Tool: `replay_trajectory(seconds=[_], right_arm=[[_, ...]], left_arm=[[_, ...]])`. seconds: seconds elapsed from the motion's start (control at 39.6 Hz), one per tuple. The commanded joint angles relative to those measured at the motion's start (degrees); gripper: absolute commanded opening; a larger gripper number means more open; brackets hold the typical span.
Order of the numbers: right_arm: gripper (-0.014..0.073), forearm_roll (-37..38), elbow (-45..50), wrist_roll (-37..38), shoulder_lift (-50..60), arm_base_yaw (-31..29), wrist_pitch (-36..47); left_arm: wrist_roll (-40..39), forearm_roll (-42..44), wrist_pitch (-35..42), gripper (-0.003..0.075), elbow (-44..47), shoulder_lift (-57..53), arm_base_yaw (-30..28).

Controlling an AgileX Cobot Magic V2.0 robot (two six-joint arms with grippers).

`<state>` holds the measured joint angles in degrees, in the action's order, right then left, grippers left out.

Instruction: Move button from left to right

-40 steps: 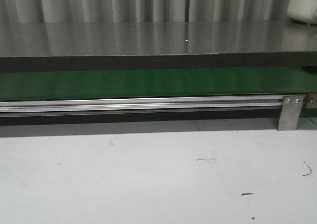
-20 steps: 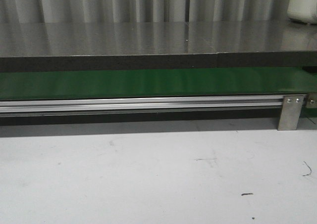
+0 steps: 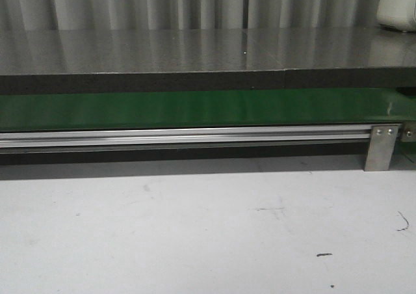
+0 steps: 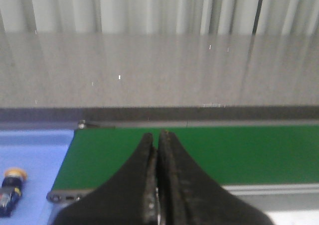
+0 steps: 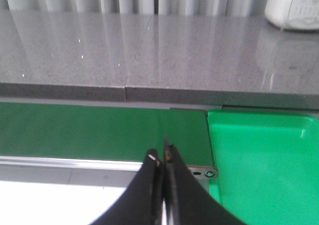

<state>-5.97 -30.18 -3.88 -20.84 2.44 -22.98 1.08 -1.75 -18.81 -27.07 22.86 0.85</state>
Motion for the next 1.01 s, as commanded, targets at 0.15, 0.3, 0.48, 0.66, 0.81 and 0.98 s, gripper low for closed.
replay_trajectory(seconds=[0.15, 0.3, 0.48, 0.66, 0.81, 0.98], right_arm=[[-0.0056, -0.1, -3.0, 0.0, -3.6, -0.4, 3.9], [0.0147, -0.1, -3.0, 0.0, -3.6, -0.4, 3.9], [0.0521, -0.1, -3.0, 0.0, -3.6, -0.4, 4.0], [0.0644, -0.1, -3.0, 0.0, -3.6, -0.4, 3.9], [0.0644, -0.1, -3.0, 0.0, -3.6, -0.4, 4.1], [0.0644, -0.1, -3.0, 0.0, -3.6, -0.4, 4.1]], left_arm=[[-0.1, 0.3, 1.2, -0.0015, -2.8, 6.2, 0.0], [-0.1, 0.3, 2.4, 0.0197, -2.8, 6.2, 0.0], [-0.1, 0.3, 2.7, 0.0608, -2.8, 6.2, 0.0], [-0.1, 0.3, 2.4, 0.0667, -2.8, 6.2, 0.0], [-0.4, 0.3, 2.6, 0.0655, -3.6, 7.3, -0.1], [-0.6, 1.2, 0.0, 0.0646, -12.0, 15.1, -0.6]])
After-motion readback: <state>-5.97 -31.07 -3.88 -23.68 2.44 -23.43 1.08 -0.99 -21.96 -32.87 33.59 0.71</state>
